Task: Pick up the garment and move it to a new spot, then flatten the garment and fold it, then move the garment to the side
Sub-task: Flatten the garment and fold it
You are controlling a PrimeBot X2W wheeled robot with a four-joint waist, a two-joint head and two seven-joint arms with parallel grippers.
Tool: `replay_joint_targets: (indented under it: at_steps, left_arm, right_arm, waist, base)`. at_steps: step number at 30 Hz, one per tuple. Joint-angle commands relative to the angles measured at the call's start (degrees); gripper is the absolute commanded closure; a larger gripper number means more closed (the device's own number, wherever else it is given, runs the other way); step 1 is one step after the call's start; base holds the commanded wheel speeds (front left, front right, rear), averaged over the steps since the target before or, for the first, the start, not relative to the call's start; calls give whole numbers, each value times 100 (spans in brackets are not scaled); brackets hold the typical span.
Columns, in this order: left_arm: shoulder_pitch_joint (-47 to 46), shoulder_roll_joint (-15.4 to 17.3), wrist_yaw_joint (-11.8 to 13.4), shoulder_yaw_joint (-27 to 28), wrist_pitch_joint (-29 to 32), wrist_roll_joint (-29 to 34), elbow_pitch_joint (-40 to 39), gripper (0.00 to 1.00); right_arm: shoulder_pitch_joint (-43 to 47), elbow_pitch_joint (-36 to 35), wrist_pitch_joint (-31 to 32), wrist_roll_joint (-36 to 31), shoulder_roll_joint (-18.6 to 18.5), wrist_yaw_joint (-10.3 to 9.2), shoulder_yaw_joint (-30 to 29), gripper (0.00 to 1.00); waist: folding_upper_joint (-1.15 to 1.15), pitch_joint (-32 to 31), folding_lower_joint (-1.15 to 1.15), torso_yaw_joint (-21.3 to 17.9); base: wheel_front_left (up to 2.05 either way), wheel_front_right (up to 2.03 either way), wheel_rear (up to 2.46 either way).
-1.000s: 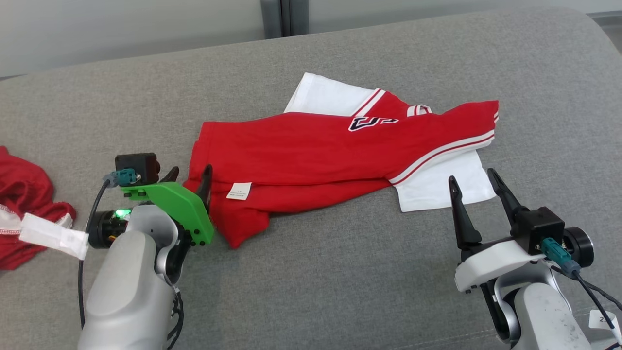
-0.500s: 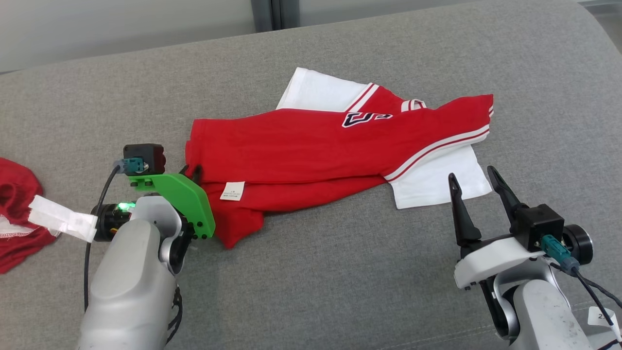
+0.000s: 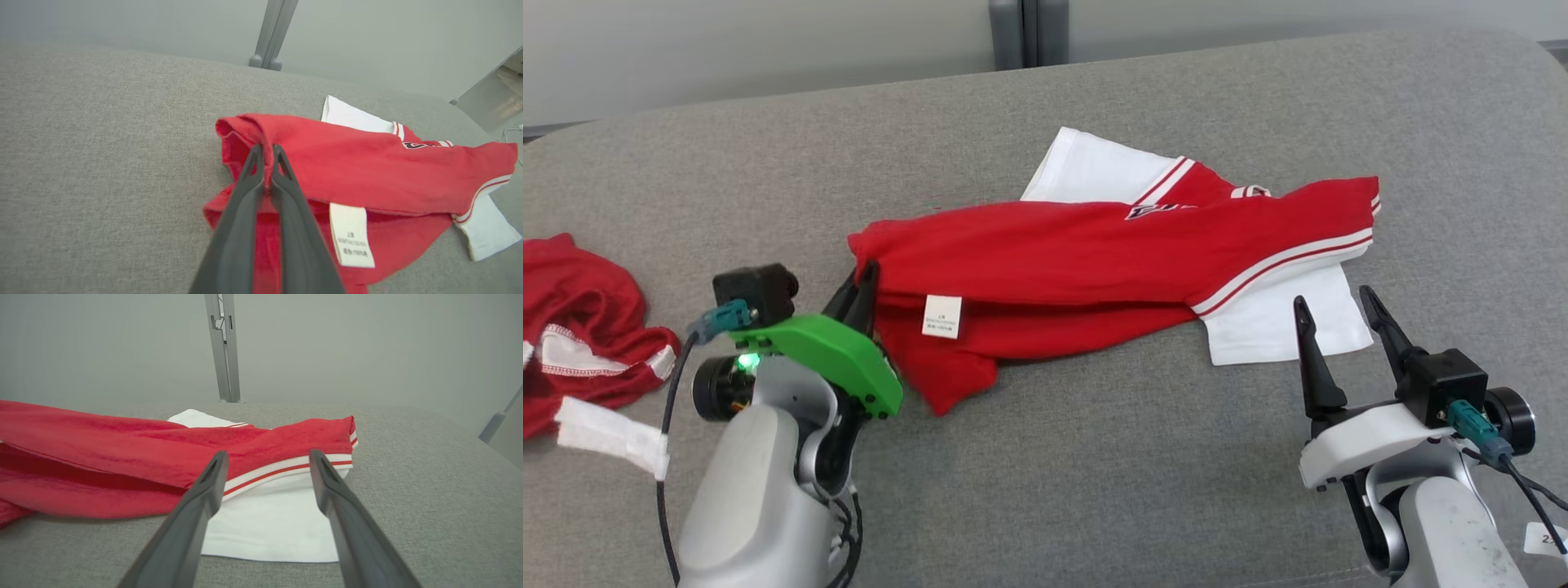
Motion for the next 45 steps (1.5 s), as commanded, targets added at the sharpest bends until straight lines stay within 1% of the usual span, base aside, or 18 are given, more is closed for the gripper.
replay_joint_targets:
  at_steps: [1, 5, 6, 8, 11, 13, 14, 17, 19, 23, 26, 29, 31, 34, 38, 45]
  left_arm:
    - [310, 3, 16, 30, 47, -102, -272, 100]
    - [1152, -24, 130, 38, 240, -382, -1289, 100]
    - [1369, -27, 195, 28, 275, -434, -1538, 100]
    - [1743, -29, 328, -2, 314, -441, -1864, 100]
    - [2139, -31, 469, -74, 340, -367, -2085, 100]
    - [2291, 42, 508, -147, 321, -232, -2056, 55]
    - [2360, 51, 541, -172, 301, -199, -1992, 0]
    - [2393, 147, 514, -236, 103, -19, -1782, 0]
    - [2389, 200, 504, -223, -138, 83, -1657, 0]
    - [2431, 233, 485, -57, -830, 129, -1506, 0]
    - [2447, 284, 451, 75, -1469, 189, -1478, 0]
    - [2440, 343, 458, 192, -1811, 274, -1519, 0]
    - [2462, 366, 467, 317, -1915, 340, -1584, 0]
    - [2503, 378, 406, 509, -1980, 449, -1730, 0]
    - [2672, 295, 368, 839, -1974, 670, -2133, 0]
    - [2982, 177, 284, 1045, -1977, 985, -2206, 0]
  right_arm:
    - [72, -33, 21, 15, -9, -8, -31, 0]
    - [133, -72, 65, 22, -9, -8, -59, 0]
    - [141, -85, 76, 17, -9, -8, -64, 0]
    - [169, -95, 105, 24, -8, -8, -70, 0]
    - [208, -104, 120, 49, -9, -8, -73, 0]
    - [218, -113, 132, 52, -8, -8, -64, 0]
    - [225, -119, 147, 62, -9, -8, -54, 0]
    - [218, -109, 141, 92, -9, -8, -47, 0]
    - [232, -104, 126, 107, -10, -8, -93, 0]
    - [280, -96, 91, 160, -10, -8, -265, 0]
    - [355, -107, 92, 200, -9, -8, -415, 0]
    - [388, -116, 95, 244, -9, -8, -570, 0]
    - [420, -118, 89, 273, -9, -8, -643, 0]
    - [458, -102, 125, 298, -8, -8, -685, 0]
    - [479, -59, 162, 351, -8, -8, -677, 0]
    - [541, 46, 182, 358, -9, -8, -680, 0]
  waist:
    - [0, -80, 0, 83]
    - [0, -147, 0, 155]
    - [0, -166, 0, 172]
    - [0, -202, 0, 185]
    - [0, -258, 0, 193]
    - [0, -291, 0, 189]
    - [0, -304, 0, 185]
    - [0, -351, 0, 156]
    - [0, -392, 0, 130]
    - [0, -483, 0, 89]
    - [0, -563, 0, 74]
    - [0, -638, 0, 78]
    - [0, -694, 0, 87]
    - [0, -779, 0, 103]
    - [0, -883, 0, 116]
    - [0, -1011, 0, 120]
  base:
    - [0, 0, 0]
    - [0, 0, 0]
    - [0, 0, 0]
    - [0, 0, 0]
    - [0, 0, 0]
    - [0, 0, 0]
    - [0, 0, 0]
    - [0, 0, 0]
    - [0, 0, 0]
    - [0, 0, 0]
    - [0, 0, 0]
    - [0, 0, 0]
    - [0, 0, 0]
    - [0, 0, 0]
    - [0, 0, 0]
    - [0, 0, 0]
